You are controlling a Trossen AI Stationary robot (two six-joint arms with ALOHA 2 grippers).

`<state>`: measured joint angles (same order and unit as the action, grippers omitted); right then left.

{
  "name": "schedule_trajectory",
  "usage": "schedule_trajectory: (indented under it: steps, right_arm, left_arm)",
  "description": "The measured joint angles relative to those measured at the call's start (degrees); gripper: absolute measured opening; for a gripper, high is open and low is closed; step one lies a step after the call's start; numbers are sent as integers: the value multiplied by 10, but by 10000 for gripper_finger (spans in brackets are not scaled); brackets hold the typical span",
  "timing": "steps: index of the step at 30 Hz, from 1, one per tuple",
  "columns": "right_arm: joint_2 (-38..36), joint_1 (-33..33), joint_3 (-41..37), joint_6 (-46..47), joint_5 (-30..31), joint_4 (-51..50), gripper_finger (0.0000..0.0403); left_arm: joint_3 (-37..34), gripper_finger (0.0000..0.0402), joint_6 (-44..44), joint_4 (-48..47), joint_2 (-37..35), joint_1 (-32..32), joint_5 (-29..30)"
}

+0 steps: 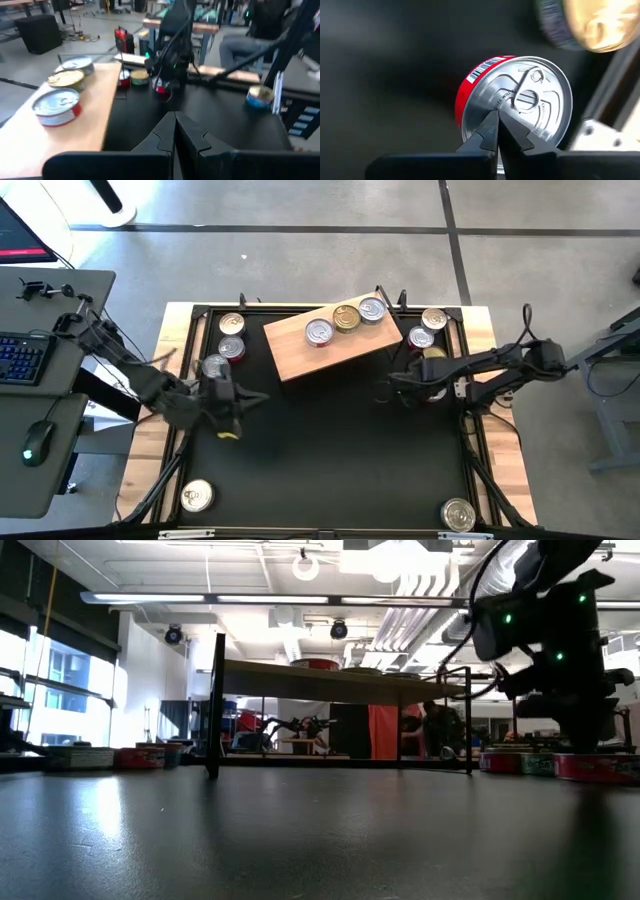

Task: Stack canned seafood by type on shelf
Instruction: Stack the bottom right red tuna can on top of the red tuna can on the shelf

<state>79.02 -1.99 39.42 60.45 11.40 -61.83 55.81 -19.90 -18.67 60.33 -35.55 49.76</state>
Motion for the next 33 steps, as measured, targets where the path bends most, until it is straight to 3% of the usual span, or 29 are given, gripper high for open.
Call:
schedule_trajectory:
  steps: [5,11,20,24,28,33]
  right_arm:
    - [1,80,27,54,-42,64,0]
    - [10,168,32,124,-31,261,0]
    - [152,213,53,111,-17,564,0]
    - [208,213,120,51,-39,587,0]
    - [214,221,210,-48,-65,566,0]
    - [200,243,310,-99,-28,408,0]
  left_arm:
    - [0,0,0,38,80,37,-59]
    - [0,0,0,137,172,65,-140]
    - [0,0,-67,215,246,66,-214]
    - [0,0,-69,215,248,66,-240]
    - [0,0,-24,186,232,66,-242]
    - [0,0,13,80,206,70,-244]
